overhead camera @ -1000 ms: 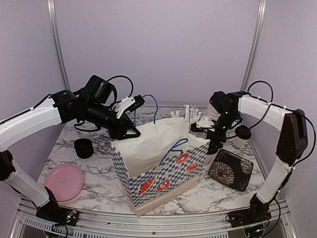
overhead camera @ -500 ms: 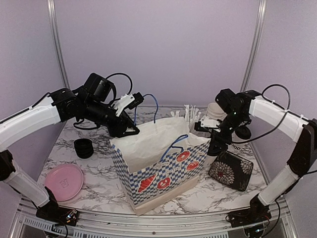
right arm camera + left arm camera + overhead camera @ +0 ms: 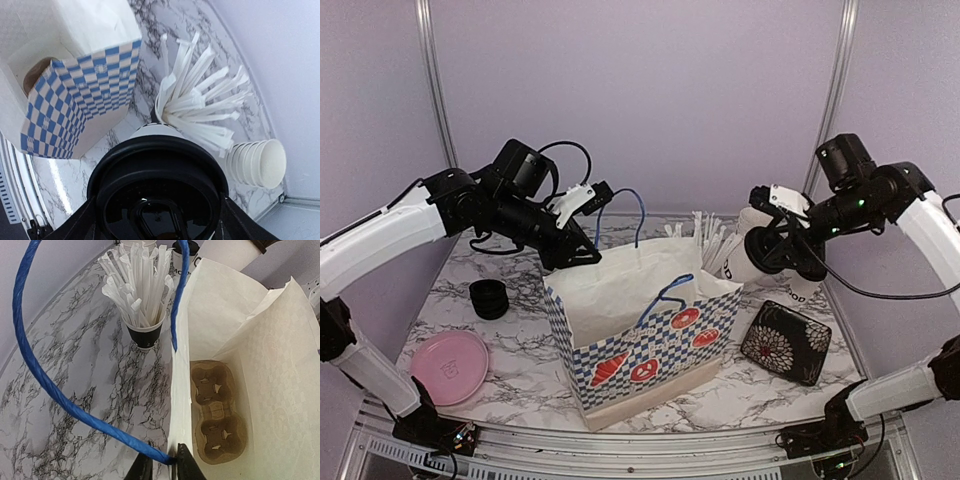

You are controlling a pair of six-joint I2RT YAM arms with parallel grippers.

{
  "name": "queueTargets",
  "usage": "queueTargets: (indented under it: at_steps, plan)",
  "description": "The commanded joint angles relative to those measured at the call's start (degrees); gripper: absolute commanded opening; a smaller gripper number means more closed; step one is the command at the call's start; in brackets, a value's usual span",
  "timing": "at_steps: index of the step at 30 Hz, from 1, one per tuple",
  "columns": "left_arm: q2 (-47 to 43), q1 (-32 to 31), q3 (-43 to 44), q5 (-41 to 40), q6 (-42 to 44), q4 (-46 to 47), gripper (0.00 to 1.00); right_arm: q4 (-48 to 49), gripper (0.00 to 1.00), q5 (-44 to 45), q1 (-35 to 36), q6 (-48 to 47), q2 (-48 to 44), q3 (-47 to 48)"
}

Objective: Pack the takeout coffee

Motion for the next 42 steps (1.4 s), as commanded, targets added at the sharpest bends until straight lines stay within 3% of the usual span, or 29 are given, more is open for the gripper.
queueTargets:
  at_steps: [1, 7, 11, 18, 23, 31, 37, 42]
  plan:
    - [1.77, 0.35, 2.91, 1.73, 0.47, -3.23, 0.14, 2.9, 0.61, -11.26, -0.04, -1.79, -1.62, 9.58]
    - [3.38, 0.33, 4.87, 0.42, 1.6, -4.47, 0.0, 7.19, 0.59, -18.12, 2.52, -3.76, -0.96, 15.42]
    - [4.01, 0.32, 6.09, 1.55, 0.77, -4.65, 0.0, 6.14, 0.55, -22.56, 6.39, -3.05, 2.65, 19.46]
    - [4.59, 0.32, 7.26, 0.64, -0.05, -5.43, 0.0, 6.61, 0.56, -9.98, 24.24, -3.04, 8.72, 18.71]
    - [3.61, 0.16, 8.8, -7.06, 0.64, -6.41, 0.0, 8.12, 0.55, -5.93, 27.73, -2.55, 13.03, 17.89]
    - [2.96, -0.62, 8.93, -4.85, 1.22, -6.52, 0.0, 8.34, 0.51, 0.86, 32.34, -2.25, 19.86, 16.91]
    - [0.6, -2.14, 10.4, -3.18, 0.17, -6.88, 0.37, 6.64, 0.51, 3.09, 33.31, -2.81, 18.39, 14.69]
    - [-2.61, -5.2, 15.8, -2.47, 0.4, -7.06, 0.54, 7.41, 0.52, 4.48, 33.33, -4.98, 13.75, 8.98]
